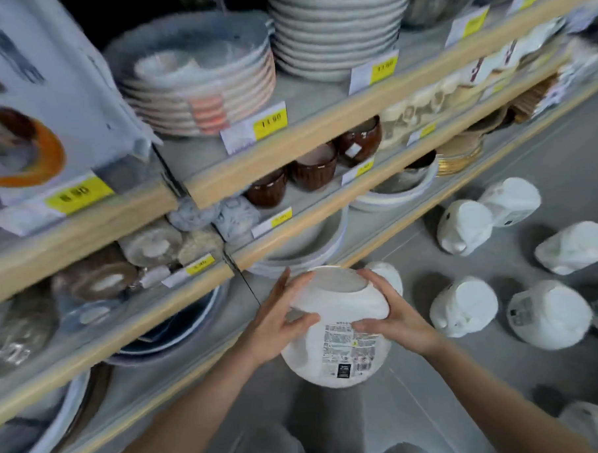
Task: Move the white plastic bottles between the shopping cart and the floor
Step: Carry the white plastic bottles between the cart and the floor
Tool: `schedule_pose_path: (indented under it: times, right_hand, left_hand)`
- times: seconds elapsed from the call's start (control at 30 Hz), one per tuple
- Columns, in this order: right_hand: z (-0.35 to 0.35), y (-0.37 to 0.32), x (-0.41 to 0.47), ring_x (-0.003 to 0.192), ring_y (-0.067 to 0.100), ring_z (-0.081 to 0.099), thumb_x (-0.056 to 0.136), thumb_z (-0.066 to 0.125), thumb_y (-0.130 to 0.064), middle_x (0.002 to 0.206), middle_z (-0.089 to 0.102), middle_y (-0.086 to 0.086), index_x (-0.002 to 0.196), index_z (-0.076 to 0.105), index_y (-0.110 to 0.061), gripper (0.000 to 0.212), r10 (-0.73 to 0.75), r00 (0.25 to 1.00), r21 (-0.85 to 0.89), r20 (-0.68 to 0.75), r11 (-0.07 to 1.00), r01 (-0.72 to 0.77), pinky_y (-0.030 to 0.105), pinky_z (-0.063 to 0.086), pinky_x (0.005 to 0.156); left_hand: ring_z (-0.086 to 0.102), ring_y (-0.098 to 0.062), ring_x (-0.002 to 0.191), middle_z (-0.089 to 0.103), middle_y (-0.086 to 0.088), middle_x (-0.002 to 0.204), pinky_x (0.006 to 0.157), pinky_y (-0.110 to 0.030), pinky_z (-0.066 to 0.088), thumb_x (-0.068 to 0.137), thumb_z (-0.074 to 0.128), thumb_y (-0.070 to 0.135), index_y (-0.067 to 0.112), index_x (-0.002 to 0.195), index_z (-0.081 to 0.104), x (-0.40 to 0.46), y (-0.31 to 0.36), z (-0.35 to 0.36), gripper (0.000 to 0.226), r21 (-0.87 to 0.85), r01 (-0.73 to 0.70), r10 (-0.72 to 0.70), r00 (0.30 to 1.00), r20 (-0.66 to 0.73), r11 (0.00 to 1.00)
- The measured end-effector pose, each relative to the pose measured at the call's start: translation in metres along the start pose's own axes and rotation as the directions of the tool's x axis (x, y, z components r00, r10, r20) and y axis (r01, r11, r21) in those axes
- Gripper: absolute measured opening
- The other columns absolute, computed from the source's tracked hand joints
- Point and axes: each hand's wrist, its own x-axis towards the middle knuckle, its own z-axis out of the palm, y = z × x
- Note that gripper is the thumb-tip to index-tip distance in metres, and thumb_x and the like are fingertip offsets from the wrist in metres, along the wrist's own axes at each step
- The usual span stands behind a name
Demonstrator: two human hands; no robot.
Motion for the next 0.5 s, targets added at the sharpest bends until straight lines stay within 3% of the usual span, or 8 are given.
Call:
schedule_pose_path:
  times: [0.07, 0.13, 0.2, 0.27, 0.33, 0.4, 0.5]
  right_hand:
    - [-0.011, -0.064, -0.023, 0.124, 0.007, 0.048, 0.051, 0.083, -0.045, 0.133, 0.048, -0.011, 0.129, 0.042, -0.048, 0.088, 0.016, 0.998, 0.082, -0.062, 0.997, -0.011, 0.031, 0.041, 0.105]
    - [-0.018, -0.125, -0.047, 0.123, 0.009, 0.049, 0.055, 0.085, -0.042, 0.133, 0.047, -0.008, 0.127, 0.044, -0.048, 0.084, 0.010, 0.996, 0.136, -0.089, 0.991, 0.002, 0.032, 0.043, 0.103]
    - [-0.021, -0.182, -0.071, 0.125, 0.011, 0.047, 0.065, 0.085, -0.033, 0.134, 0.046, -0.011, 0.122, 0.047, -0.048, 0.070, 0.015, 0.996, 0.156, -0.085, 0.988, -0.002, 0.036, 0.041, 0.106]
    - [-0.021, -0.234, -0.096, 0.123, 0.012, 0.050, 0.072, 0.081, -0.025, 0.132, 0.050, -0.010, 0.120, 0.050, -0.045, 0.061, 0.026, 0.996, 0.177, -0.082, 0.984, -0.011, 0.037, 0.041, 0.106]
    - [-0.017, -0.281, -0.122, 0.117, 0.013, 0.055, 0.073, 0.080, -0.022, 0.130, 0.054, -0.005, 0.124, 0.051, -0.037, 0.060, 0.046, 0.995, 0.197, -0.090, 0.980, -0.028, 0.034, 0.045, 0.101]
    - [-0.009, -0.318, -0.146, 0.113, 0.013, 0.056, 0.070, 0.081, -0.029, 0.125, 0.055, -0.007, 0.126, 0.050, -0.034, 0.064, 0.062, 0.995, 0.204, -0.079, 0.978, -0.045, 0.033, 0.046, 0.098]
    - [0.012, -0.353, -0.167, 0.115, 0.013, 0.055, 0.059, 0.084, -0.050, 0.127, 0.052, -0.014, 0.125, 0.049, -0.043, 0.075, 0.038, 0.999, 0.167, -0.010, 0.985, -0.036, 0.039, 0.045, 0.101]
  left_hand:
    - [0.018, 0.018, 0.132, 0.029, 0.019, 0.143, 0.097, 0.004, 0.016, 0.086, 0.063, 0.036, 0.048, 0.132, 0.031, -0.009, 0.055, -0.030, 0.057, -0.084, -0.002, -0.002, 0.999, -0.052, 0.996]
    - [0.022, 0.029, 0.120, 0.030, 0.023, 0.136, 0.088, 0.007, 0.022, 0.090, 0.063, 0.026, 0.044, 0.131, 0.034, -0.023, 0.107, -0.059, 0.053, -0.149, 0.037, -0.049, 0.996, -0.073, 0.988]
    - [0.028, 0.013, 0.129, 0.031, 0.015, 0.142, 0.083, 0.008, 0.026, 0.091, 0.061, 0.021, 0.041, 0.132, 0.037, -0.042, 0.154, -0.087, 0.051, -0.206, 0.075, -0.099, 0.989, -0.106, 0.976]
    - [0.035, -0.006, 0.131, 0.037, 0.010, 0.142, 0.087, 0.003, 0.030, 0.091, 0.061, 0.027, 0.040, 0.131, 0.039, -0.064, 0.197, -0.116, 0.048, -0.219, 0.073, -0.110, 0.981, -0.162, 0.973]
    - [0.041, -0.008, 0.128, 0.041, 0.011, 0.141, 0.100, -0.015, 0.037, 0.086, 0.063, 0.047, 0.045, 0.132, 0.042, -0.092, 0.235, -0.144, 0.051, -0.265, 0.090, -0.138, 0.976, -0.166, 0.960]
    - [0.047, -0.007, 0.123, 0.041, 0.010, 0.142, 0.103, -0.034, 0.043, 0.078, 0.061, 0.061, 0.048, 0.133, 0.043, -0.121, 0.262, -0.167, 0.059, -0.311, 0.121, -0.184, 0.966, -0.180, 0.943]
    - [0.046, -0.004, 0.119, 0.041, 0.011, 0.141, 0.097, -0.025, 0.041, 0.088, 0.059, 0.046, 0.043, 0.135, 0.043, -0.161, 0.285, -0.192, 0.049, -0.299, 0.120, -0.195, 0.952, -0.235, 0.947]
